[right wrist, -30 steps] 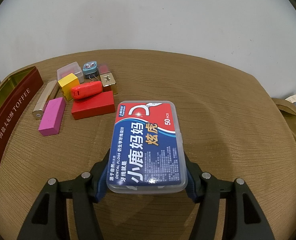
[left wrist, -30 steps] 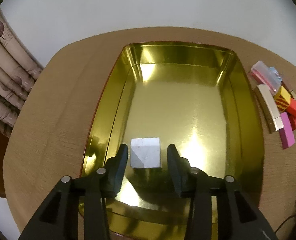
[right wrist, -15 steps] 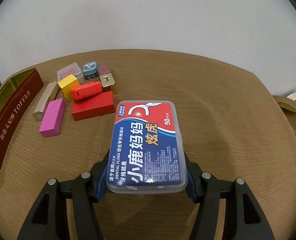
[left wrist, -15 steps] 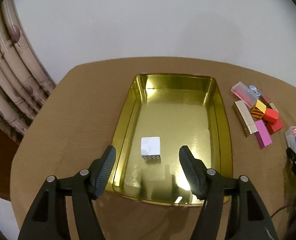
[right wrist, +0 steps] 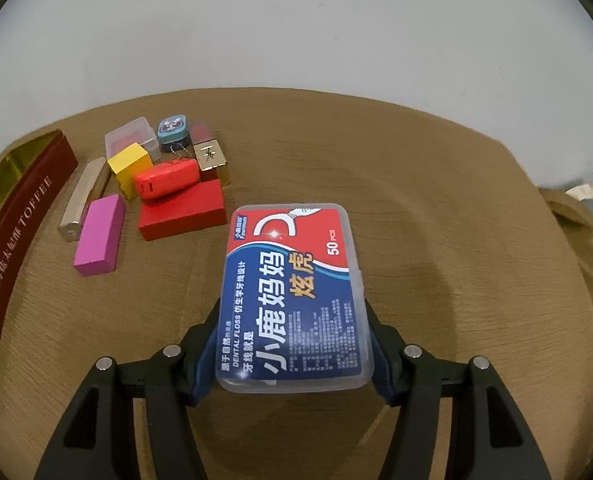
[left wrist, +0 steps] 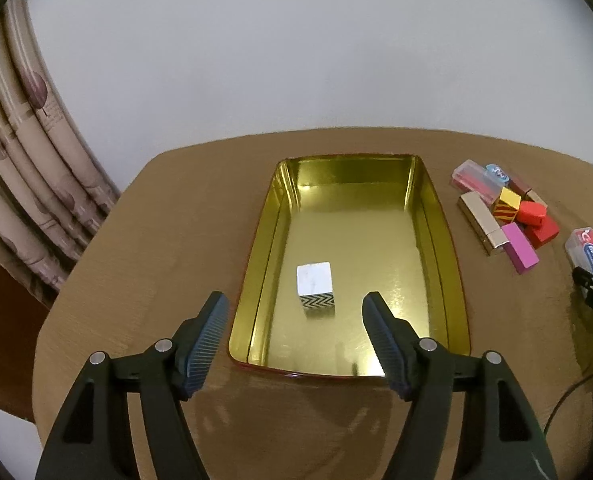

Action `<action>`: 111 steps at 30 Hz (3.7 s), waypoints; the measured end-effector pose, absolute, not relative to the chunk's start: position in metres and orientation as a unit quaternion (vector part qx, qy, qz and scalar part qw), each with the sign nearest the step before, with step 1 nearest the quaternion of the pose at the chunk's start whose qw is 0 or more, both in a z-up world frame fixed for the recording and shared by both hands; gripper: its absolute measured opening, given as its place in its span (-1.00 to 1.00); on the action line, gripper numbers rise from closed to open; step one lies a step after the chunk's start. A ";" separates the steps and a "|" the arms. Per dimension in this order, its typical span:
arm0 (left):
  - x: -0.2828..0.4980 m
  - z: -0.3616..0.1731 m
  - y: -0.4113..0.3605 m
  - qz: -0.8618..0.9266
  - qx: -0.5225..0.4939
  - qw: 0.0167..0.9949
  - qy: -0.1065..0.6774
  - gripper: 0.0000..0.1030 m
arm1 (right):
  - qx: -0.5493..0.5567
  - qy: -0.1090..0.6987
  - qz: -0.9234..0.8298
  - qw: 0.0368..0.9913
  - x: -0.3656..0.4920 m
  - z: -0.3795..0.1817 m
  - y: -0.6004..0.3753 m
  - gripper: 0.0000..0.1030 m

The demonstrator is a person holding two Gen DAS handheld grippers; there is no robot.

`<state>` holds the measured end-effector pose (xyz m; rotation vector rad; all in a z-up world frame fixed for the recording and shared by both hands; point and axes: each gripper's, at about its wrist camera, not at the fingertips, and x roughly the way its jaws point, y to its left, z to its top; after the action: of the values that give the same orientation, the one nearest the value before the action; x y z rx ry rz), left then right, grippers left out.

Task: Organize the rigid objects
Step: 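Carry the floss box over the gold tray and release it with the right gripper, then grasp the red rectangular block with the right gripper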

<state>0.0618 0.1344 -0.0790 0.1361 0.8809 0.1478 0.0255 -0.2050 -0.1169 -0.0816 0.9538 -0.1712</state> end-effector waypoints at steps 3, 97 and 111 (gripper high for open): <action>0.061 -0.078 0.139 0.073 0.058 0.902 0.422 0.34 | -0.043 0.445 -0.077 0.891 0.026 -0.105 -0.189 0.20; 0.071 -0.074 0.189 0.123 0.023 0.904 0.409 0.49 | -0.059 0.433 0.017 0.899 0.040 -0.073 -0.130 0.24; 0.074 -0.081 0.183 0.115 0.033 0.900 0.418 0.49 | -0.052 0.450 -0.001 0.891 0.061 -0.105 -0.160 0.58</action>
<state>0.0738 0.1826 -0.0806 0.0686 0.8655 0.2370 0.0613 -0.1596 -0.1048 -0.1086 0.9347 -0.0011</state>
